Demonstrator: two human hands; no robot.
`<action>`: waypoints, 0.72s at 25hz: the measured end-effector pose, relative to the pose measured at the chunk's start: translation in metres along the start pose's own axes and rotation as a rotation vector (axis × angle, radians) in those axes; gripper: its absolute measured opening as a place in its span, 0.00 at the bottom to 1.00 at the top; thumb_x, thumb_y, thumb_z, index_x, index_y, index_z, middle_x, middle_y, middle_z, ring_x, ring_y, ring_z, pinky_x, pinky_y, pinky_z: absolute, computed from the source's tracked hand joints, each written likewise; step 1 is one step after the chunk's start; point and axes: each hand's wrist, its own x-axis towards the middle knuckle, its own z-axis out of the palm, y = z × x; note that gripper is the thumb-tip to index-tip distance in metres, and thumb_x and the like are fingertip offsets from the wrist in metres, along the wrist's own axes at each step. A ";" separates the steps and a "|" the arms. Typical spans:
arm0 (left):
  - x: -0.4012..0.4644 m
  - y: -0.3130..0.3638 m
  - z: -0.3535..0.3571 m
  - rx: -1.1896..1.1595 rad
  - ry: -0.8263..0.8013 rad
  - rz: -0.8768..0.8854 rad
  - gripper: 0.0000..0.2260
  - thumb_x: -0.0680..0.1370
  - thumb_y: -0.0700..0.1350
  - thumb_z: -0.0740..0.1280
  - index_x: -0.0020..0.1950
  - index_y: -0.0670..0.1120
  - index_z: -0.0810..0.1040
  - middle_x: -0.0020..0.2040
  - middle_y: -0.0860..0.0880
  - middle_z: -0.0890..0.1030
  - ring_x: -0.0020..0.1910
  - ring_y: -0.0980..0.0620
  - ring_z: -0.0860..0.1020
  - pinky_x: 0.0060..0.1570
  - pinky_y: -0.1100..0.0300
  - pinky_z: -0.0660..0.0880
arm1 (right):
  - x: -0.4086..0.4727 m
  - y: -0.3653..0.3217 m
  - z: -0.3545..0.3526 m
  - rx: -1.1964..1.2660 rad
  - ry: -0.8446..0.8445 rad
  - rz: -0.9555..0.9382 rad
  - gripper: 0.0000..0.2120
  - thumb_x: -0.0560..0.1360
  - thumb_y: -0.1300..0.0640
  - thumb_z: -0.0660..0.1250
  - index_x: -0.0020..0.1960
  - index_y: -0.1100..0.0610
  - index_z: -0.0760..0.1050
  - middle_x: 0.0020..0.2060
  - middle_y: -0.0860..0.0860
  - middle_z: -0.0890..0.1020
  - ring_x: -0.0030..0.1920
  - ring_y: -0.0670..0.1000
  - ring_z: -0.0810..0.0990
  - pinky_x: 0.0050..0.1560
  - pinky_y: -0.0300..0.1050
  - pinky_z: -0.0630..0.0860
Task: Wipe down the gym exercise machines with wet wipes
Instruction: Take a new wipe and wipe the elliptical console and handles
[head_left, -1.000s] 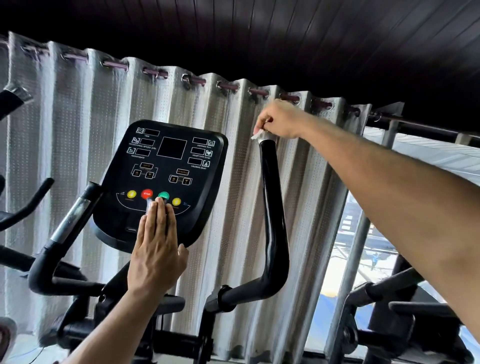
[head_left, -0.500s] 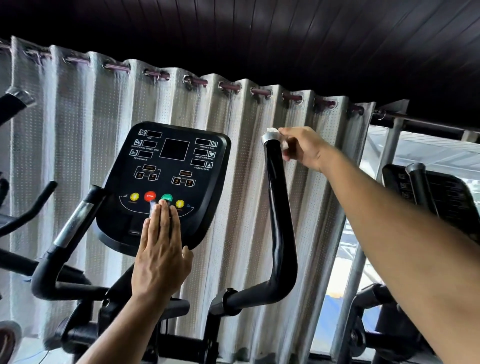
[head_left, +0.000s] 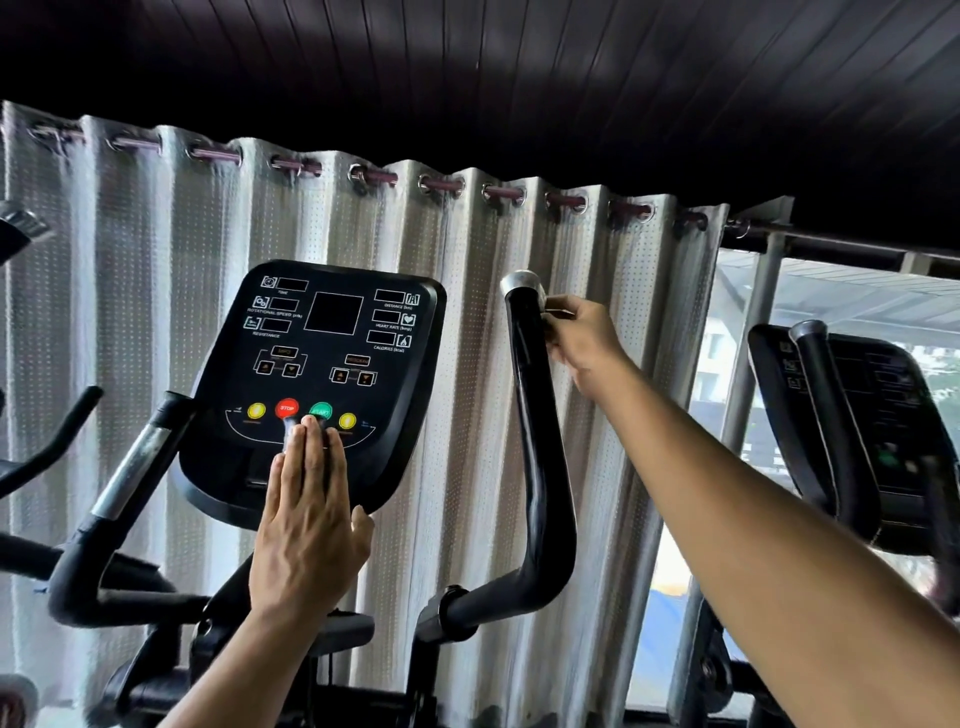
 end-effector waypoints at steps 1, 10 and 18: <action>0.000 0.000 0.000 0.000 0.000 -0.003 0.46 0.73 0.47 0.75 0.83 0.34 0.53 0.84 0.36 0.49 0.84 0.40 0.47 0.82 0.43 0.53 | -0.001 0.004 0.006 0.048 0.026 0.019 0.08 0.79 0.68 0.68 0.47 0.56 0.79 0.36 0.49 0.83 0.29 0.43 0.80 0.31 0.37 0.76; -0.002 -0.001 0.003 0.044 0.003 -0.008 0.41 0.76 0.48 0.69 0.83 0.34 0.54 0.85 0.37 0.48 0.84 0.41 0.46 0.81 0.43 0.54 | -0.015 0.045 0.015 0.400 -0.017 0.062 0.21 0.73 0.66 0.75 0.64 0.67 0.78 0.45 0.57 0.86 0.36 0.49 0.84 0.34 0.40 0.80; -0.001 0.000 0.005 0.077 -0.013 -0.027 0.40 0.75 0.51 0.62 0.83 0.35 0.54 0.85 0.38 0.47 0.84 0.41 0.46 0.81 0.43 0.56 | -0.013 0.032 0.034 0.706 -0.176 0.154 0.18 0.77 0.58 0.70 0.62 0.68 0.74 0.50 0.59 0.83 0.48 0.53 0.85 0.50 0.46 0.83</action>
